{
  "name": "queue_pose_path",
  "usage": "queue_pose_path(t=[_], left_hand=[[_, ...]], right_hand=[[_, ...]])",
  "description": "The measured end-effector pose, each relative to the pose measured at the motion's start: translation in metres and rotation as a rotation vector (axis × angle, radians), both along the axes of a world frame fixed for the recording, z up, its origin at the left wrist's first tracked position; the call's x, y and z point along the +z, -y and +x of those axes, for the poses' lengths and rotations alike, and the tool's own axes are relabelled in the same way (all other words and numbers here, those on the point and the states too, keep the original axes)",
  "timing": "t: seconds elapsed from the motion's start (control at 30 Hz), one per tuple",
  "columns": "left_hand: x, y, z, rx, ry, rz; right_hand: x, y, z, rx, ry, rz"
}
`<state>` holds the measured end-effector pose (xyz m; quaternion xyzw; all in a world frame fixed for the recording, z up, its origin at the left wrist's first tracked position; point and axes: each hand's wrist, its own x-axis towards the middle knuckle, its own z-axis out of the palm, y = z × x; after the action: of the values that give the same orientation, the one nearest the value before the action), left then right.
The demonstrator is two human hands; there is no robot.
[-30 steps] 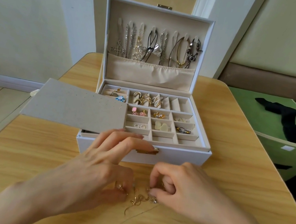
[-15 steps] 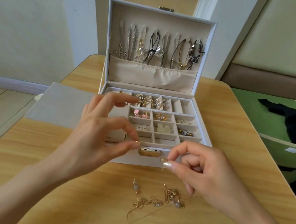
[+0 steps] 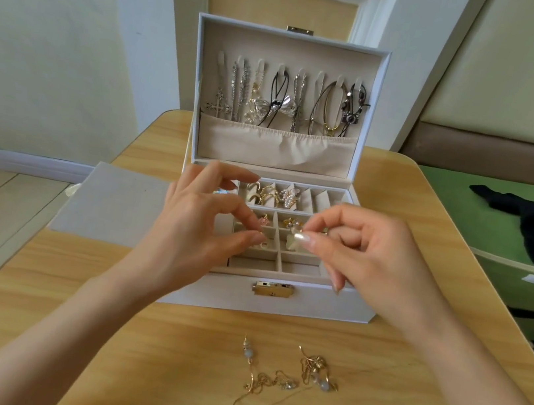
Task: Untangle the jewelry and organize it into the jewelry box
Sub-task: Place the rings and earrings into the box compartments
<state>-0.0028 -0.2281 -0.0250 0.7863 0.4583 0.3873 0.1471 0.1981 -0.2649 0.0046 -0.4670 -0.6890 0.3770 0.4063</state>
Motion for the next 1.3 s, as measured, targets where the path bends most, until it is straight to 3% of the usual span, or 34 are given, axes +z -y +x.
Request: queue_pose_path(t=[0.43, 0.7, 0.87, 1.0, 1.3], left_hand=[[-0.004, 0.001, -0.004, -0.033, -0.179, -0.073], [0.000, -0.002, -0.001, -0.065, -0.221, -0.153], [-0.007, -0.002, 0.000, 0.040, -0.194, -0.062], [-0.009, 0.003, -0.004, 0.170, -0.048, 0.051], [-0.011, 0.008, -0.006, 0.166, -0.035, 0.097]], right_hand=[[-0.014, -0.030, -0.013, 0.002, 0.241, -0.075], [-0.015, -0.031, -0.014, 0.021, 0.252, -0.098], [-0.016, -0.030, -0.017, 0.002, 0.329, -0.055], [-0.017, -0.029, -0.023, -0.049, 0.420, -0.004], [-0.014, -0.023, -0.029, -0.094, 0.516, 0.060]])
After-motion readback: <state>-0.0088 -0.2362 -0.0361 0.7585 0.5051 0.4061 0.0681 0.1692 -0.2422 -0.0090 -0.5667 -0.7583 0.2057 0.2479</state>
